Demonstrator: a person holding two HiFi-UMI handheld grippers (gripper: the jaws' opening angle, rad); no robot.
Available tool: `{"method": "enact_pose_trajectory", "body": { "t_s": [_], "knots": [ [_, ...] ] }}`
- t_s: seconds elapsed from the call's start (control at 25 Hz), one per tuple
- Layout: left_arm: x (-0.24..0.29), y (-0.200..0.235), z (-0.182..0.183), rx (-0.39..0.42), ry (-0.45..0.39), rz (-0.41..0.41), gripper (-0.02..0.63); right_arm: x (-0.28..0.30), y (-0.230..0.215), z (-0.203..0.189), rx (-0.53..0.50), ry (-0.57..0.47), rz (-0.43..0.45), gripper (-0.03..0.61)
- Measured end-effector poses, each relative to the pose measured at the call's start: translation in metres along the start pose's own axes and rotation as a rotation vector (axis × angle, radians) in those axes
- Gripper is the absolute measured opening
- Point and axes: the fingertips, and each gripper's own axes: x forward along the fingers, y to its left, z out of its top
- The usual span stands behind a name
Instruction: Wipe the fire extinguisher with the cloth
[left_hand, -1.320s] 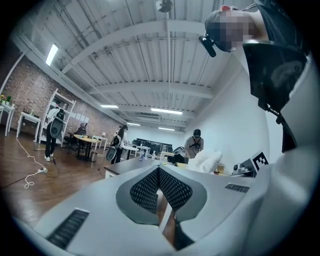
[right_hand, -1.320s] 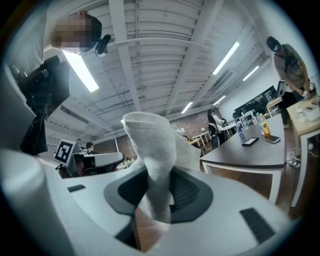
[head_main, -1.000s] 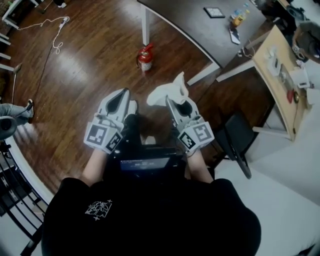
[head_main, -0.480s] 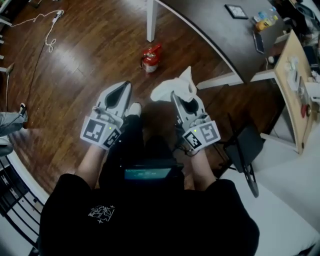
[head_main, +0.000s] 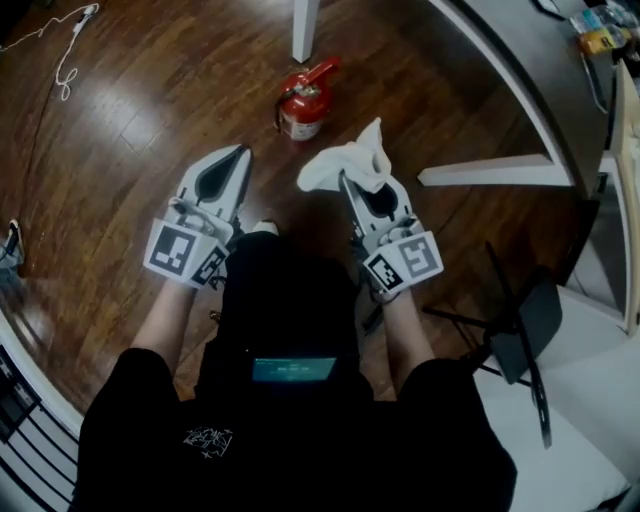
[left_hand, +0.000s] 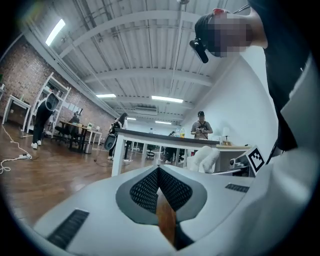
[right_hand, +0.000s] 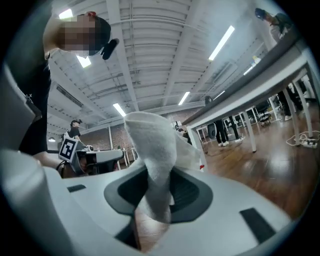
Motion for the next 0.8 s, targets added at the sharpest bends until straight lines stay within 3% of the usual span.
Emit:
{"method": "enact_pose_trajectory", "body": {
  "t_s": [0.2, 0.48, 0.8],
  "knots": [
    [0.016, 0.032, -0.065, 0.026, -0.021, 0.001, 0.002, 0.024, -0.029, -0.068, -0.01, -0.014, 0.003, 0.143],
    [0.016, 0.045, -0.126, 0.037, -0.016, 0.006, 0.003, 0.039, -0.052, -0.113, -0.027, -0.043, 0.015, 0.143],
    [0.012, 0.052, -0.12, 0.063, -0.071, 0.058, 0.003, 0.055, -0.071, -0.114, -0.053, -0.073, 0.041, 0.143]
  ]
}}
